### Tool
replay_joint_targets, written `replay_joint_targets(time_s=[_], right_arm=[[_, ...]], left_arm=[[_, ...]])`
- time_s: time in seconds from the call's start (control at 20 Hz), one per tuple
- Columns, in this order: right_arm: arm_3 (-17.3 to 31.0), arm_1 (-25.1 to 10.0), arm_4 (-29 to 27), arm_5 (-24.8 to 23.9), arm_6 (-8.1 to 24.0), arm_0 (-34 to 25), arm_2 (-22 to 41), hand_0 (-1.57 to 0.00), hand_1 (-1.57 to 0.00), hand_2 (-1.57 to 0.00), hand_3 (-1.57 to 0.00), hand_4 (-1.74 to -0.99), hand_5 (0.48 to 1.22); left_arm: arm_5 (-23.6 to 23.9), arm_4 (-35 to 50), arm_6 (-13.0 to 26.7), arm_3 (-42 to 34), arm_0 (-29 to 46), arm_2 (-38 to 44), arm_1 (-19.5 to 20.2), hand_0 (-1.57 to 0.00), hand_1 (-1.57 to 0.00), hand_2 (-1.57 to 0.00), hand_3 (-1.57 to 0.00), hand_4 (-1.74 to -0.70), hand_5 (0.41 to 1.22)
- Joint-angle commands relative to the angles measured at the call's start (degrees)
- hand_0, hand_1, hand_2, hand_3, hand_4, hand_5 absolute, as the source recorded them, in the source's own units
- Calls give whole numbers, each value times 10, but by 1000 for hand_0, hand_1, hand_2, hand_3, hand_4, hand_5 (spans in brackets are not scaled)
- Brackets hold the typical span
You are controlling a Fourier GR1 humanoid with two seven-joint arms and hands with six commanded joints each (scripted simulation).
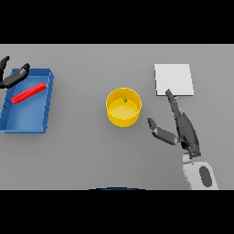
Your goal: Pick up the red beaker and tilt it to pour out 1 green nut into yellow bowl. Pick up the yellow bowl and place it on the metallic measuring scale.
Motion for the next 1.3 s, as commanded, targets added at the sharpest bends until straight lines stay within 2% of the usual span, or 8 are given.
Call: replay_joint_targets(time_s=[0.0, 0.2, 0.4, 0.45, 0.6, 0.7, 1.0, 1.25], right_arm=[[3, -13, 7, 17, -14, -4, 10, 1, 1, 1, 1, -1080, 662], [17, -89, 99, 62, 33, -77, 50, 1, 1, 1, 1, -1128, 637], [65, -142, 187, 107, 17, -171, 108, 1, 1, 1, 1, -1150, 630], [71, -153, 200, 117, -3, -183, 123, 1, 1, 1, 1, -1152, 632], [95, -163, 238, 150, -20, -235, 165, 1, 1, 1, 1, -1167, 639], [132, -166, 263, 159, -32, -265, 188, 1, 1, 1, 1, -1161, 643], [217, -158, 289, 196, -77, -332, 236, 1, 1, 1, 1, -1155, 646], [263, -137, 306, 244, -72, -382, 273, 1, 1, 1, 1, -1164, 670]], left_arm=[[4, 4, -5, -6, 5, 4, -2, -32, -29, -28, -29, -786, 652], [6, 12, -1, -12, 1, 6, -9, -13, -11, -11, -11, -800, 673], [7, 15, 8, -25, 10, 5, -10, -5, -4, -4, -4, -809, 688], [3, 19, 2, -24, 16, 9, -6, -3, -3, -3, -3, -811, 688], [-3, 17, -4, -15, 14, 5, -9, -1, -1, -1, -1, -809, 687], [-4, 17, -3, -19, 15, 6, -6, 0, 0, 0, 0, -805, 691], [-9, 23, -6, -19, 13, 11, -3, 1, 1, 1, 1, -808, 695], [-10, 22, -1, -23, 15, 11, 0, 1, 1, 1, 1, -807, 700]])
